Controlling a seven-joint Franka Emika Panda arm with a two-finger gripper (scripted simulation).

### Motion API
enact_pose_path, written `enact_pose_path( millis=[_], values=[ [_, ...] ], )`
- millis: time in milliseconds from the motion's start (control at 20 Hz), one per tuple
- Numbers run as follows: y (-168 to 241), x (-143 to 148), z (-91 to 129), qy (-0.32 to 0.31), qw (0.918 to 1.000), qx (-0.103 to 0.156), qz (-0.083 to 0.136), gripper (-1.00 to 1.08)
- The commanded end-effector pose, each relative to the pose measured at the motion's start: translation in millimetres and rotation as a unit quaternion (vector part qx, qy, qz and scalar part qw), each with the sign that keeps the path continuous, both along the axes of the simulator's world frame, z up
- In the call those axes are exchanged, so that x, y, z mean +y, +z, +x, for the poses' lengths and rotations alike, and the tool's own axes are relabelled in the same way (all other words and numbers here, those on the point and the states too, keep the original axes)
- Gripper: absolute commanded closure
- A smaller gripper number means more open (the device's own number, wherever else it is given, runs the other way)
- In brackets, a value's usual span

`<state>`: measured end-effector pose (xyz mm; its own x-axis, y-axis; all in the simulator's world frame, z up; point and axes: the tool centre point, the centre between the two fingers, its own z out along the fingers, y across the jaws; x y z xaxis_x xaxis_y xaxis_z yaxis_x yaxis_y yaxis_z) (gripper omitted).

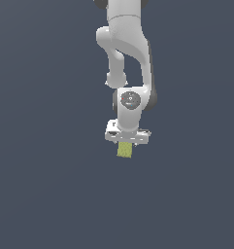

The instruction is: Pick up the object and move it to a goal position.

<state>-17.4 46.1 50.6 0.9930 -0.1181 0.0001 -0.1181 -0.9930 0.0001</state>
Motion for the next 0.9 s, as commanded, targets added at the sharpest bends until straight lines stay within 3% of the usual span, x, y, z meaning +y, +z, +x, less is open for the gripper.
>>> enact_pose_path(
  millis=[0, 500, 550, 850],
  values=[
    [-11, 0, -1, 0.000, 1.0000, 0.001, 0.000, -0.92],
    [-41, 1, 0, -0.001, 1.0000, 0.000, 0.000, -0.92],
    [-41, 1, 0, -0.001, 1.0000, 0.000, 0.000, 1.08],
    [-41, 1, 0, -0.001, 1.0000, 0.000, 0.000, 1.08]
  ],
)
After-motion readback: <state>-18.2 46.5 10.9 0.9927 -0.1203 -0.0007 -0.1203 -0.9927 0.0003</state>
